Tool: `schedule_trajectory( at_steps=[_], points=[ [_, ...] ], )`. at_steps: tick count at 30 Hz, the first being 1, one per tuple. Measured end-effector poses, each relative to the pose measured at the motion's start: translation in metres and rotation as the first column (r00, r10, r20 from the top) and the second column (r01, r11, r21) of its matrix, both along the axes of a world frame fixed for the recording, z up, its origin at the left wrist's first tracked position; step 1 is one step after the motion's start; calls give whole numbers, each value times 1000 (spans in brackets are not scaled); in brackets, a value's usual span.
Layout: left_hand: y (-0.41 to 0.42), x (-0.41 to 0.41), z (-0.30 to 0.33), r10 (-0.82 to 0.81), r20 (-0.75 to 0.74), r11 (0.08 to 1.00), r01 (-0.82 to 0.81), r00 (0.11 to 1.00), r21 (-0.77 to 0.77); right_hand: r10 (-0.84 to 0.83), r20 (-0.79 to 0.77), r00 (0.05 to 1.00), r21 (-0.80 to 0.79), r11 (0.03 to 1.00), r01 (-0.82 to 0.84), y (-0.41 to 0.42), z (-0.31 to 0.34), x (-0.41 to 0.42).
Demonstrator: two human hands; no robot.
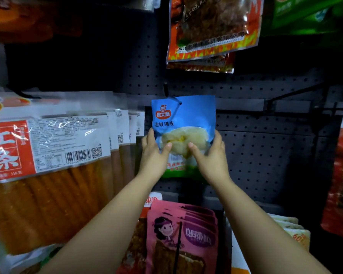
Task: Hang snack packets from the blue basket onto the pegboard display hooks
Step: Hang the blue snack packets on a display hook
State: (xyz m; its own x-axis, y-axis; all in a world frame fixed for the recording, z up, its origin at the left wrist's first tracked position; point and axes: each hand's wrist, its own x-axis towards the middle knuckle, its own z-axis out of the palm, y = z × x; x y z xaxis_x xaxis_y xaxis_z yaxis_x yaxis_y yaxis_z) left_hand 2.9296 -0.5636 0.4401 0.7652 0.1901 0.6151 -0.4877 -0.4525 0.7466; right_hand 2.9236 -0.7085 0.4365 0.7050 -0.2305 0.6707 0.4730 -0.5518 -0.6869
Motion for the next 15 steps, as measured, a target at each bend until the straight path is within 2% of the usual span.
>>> schedule_trajectory(
  at_steps=[4,10,15],
  points=[
    [1,5,-7,6,-38,999,-8,999,-41,45,-40,998,-25,999,-46,5,-3,1],
    [2,7,-3,27,-54,994,-32,998,-101,181,-72,981,147,975,-169,8,1,8],
    [2,3,-6,15,-43,991,-21,999,-136,275,-78,958,200,946,-255,5,-9,13]
  ],
)
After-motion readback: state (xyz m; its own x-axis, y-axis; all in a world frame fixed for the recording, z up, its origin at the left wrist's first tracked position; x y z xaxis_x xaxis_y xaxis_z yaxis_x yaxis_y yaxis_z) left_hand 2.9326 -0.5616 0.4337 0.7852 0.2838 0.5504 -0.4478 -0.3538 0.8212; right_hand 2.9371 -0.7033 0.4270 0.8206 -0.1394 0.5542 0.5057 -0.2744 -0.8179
